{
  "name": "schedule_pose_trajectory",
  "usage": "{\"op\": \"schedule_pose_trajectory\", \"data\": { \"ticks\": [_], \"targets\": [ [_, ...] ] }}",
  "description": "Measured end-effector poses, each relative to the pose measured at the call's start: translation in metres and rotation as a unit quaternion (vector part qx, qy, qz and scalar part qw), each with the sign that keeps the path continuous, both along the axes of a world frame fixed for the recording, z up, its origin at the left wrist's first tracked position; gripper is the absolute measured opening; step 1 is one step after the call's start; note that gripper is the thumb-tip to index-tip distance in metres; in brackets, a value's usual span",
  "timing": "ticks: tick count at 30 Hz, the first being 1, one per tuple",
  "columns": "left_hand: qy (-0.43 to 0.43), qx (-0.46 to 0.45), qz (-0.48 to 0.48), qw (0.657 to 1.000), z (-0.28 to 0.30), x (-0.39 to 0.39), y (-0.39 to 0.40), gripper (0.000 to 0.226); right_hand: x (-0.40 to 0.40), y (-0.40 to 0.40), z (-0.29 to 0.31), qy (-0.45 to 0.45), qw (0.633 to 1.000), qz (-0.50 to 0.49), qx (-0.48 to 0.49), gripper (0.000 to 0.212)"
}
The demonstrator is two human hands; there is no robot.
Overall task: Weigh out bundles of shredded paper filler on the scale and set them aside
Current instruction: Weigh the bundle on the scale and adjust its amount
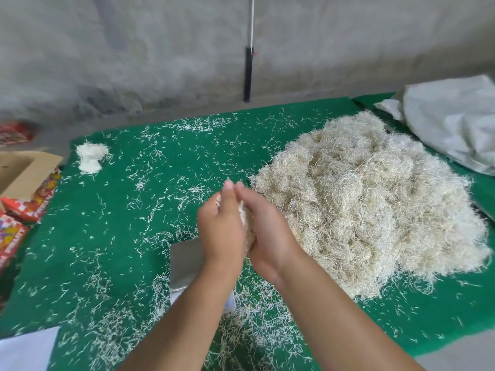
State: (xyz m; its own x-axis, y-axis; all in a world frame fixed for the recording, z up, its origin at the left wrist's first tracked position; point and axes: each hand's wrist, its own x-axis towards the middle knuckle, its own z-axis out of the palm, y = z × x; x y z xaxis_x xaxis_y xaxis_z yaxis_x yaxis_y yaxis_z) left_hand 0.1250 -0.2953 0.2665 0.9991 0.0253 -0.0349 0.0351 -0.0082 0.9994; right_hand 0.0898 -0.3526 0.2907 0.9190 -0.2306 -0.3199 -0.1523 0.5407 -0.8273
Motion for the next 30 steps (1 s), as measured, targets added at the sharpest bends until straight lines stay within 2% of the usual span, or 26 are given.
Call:
{"op": "schedule_pose_trajectory", "data": {
  "ticks": [3,6,8,11,16,19,21,24,27,30],
  "targets": [
    [0.142,-0.129,0.028,0.981,0.01,0.022,0.007,0.03,-0.001,0.008,0.005,-0.005,0.997,0.028,-0.07,0.038],
    [0.188,-0.18,0.06,0.964,0.022,0.039,0.015,0.024,-0.001,0.012,0.01,-0.039,0.99,0.064,-0.117,0.046],
    [0.167,-0.198,0.052,0.964,0.032,0.045,0.017,0.011,0.003,0.014,0.017,-0.047,0.99,0.076,-0.108,0.041],
    [0.074,-0.161,0.045,0.983,0.048,0.044,0.017,0.034,0.013,0.018,0.035,-0.044,0.994,0.057,-0.088,0.018],
    [-0.049,-0.114,0.037,0.992,0.065,0.021,0.002,0.033,0.03,0.014,0.052,-0.015,0.997,-0.026,-0.064,0.039],
    [-0.104,-0.077,0.039,0.991,0.068,0.023,0.003,0.03,0.032,0.015,0.06,-0.004,0.992,-0.022,-0.124,0.052],
    [-0.142,-0.023,0.065,0.988,0.069,0.035,0.011,0.029,0.034,0.021,0.061,-0.032,0.989,0.0,-0.143,0.055],
    [-0.12,0.0,0.08,0.99,0.069,0.055,0.02,0.025,0.037,0.025,0.058,-0.067,0.987,0.037,-0.139,0.052],
    [-0.117,-0.038,0.061,0.991,0.066,0.056,0.023,0.04,0.033,0.022,0.053,-0.09,0.987,0.065,-0.119,0.046],
    [-0.097,-0.055,0.062,0.992,0.06,0.047,0.025,0.045,0.031,0.013,0.044,-0.088,0.98,0.052,-0.169,0.042]
  ]
}}
